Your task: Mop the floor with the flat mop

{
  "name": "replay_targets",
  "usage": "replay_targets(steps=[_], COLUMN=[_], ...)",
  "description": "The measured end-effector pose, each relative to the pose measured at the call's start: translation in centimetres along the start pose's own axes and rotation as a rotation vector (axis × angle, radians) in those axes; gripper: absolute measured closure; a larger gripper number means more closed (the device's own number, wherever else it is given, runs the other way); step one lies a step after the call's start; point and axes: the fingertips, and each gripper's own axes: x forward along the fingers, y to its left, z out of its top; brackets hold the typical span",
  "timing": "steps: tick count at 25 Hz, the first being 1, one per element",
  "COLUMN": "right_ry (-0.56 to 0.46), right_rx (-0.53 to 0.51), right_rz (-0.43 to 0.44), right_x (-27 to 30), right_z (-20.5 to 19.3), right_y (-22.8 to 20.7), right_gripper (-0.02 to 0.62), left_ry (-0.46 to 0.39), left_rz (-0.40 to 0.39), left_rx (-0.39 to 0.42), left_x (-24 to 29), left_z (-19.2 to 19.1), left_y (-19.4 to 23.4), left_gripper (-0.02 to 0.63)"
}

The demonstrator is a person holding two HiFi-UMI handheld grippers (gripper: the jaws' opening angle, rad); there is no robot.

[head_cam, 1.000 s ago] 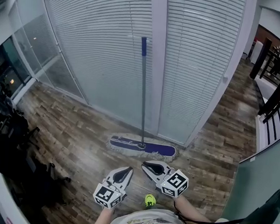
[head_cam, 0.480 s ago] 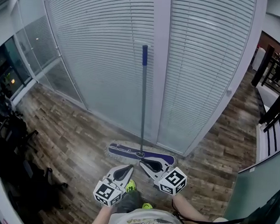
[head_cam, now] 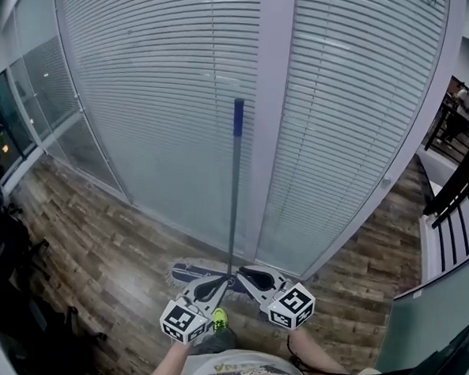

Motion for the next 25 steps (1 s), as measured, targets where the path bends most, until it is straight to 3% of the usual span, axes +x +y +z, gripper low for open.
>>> replay_targets(steps=[12, 25], right_ry=[-0.033, -0.032], right_rx=[-0.029, -0.059], right_rz=[-0.134, -0.287], right_x=[12.7, 19.1], right_z=[4.0, 6.5], right_y=[-13.6, -24.1], right_gripper=[0.563, 0.563], left_ry=[0.014, 0.01], left_rz=[-0.149, -0.18], left_rx=[0.078, 0.11], left_x=[11.1, 19.7], left_z=[3.3, 4.4], left_y=[15.6, 25.3], left_gripper=[0.592, 0.592])
